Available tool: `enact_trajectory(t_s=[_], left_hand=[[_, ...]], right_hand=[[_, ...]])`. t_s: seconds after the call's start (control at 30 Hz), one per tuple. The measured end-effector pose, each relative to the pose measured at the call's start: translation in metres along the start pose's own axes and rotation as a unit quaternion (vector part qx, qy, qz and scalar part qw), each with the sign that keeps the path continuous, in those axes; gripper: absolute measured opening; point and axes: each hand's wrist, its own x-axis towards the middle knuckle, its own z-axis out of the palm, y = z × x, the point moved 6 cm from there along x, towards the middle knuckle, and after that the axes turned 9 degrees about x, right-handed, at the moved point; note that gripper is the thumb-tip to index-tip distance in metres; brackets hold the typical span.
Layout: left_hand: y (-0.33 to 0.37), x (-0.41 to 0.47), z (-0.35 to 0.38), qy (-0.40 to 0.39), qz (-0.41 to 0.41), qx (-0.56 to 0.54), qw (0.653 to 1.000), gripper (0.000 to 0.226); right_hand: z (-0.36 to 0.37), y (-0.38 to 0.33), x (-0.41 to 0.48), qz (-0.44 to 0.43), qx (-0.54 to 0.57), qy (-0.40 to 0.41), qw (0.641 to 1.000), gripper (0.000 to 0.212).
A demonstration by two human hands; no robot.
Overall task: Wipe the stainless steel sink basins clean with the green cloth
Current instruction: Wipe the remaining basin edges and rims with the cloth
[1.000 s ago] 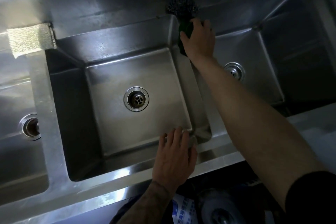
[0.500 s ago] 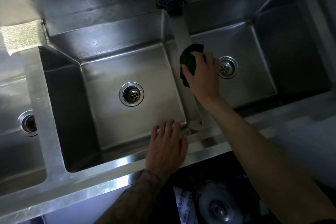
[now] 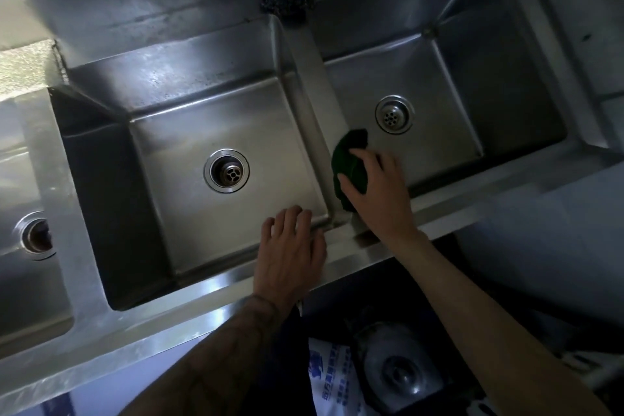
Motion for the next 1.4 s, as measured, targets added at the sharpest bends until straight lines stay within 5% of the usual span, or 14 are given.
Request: enact_trajectory(t_s=[0.2,0.33,0.47,0.73,0.9,1.0,1.13,1.33,1.4], left_hand=[[-0.006,-0.008,-0.009,0.028,0.014,-0.021,0.999,0.035],[-0.038,-0.033,-0.016,0.016,0.014,-0.005,1.000,0.035],[-0.086,-0.064,-0.023,-0.003,0.018,0.037,0.999,0.039],[-0.130,-0.097,-0.030,0.010,0.039,0.077,0.996,0.033],[-0.133,-0.100,-0.014,-0.085,0.078,0.146,0.983,0.050],[-0.135,-0.099,-0.010,-0.105,0.067,0.144,0.982,0.062],[-0.135,-0.098,-0.021,-0.020,0.022,0.065,0.997,0.038],[-0.135,-0.097,-0.022,-0.001,0.023,0.049,0.999,0.038],[-0.135,-0.097,-0.022,0.002,0.021,0.047,0.999,0.037]], right_hand=[[-0.024,0.028,-0.061,0.054,-0.043,0.069,0.995,0.044],[0.008,-0.013,-0.105,0.097,-0.024,0.146,0.984,0.042],[0.040,-0.050,-0.126,-0.013,-0.050,0.081,0.995,0.040],[0.033,-0.050,-0.127,0.107,-0.060,0.165,0.979,0.040],[0.074,-0.090,-0.151,-0.004,-0.055,0.080,0.995,0.041],[0.045,-0.055,-0.132,0.054,-0.094,0.116,0.987,0.044],[0.036,-0.050,-0.129,0.138,-0.088,0.208,0.964,0.044],[0.096,-0.101,-0.161,-0.010,-0.041,0.079,0.996,0.045],[0.078,-0.081,-0.148,0.004,-0.051,0.101,0.994,0.044]])
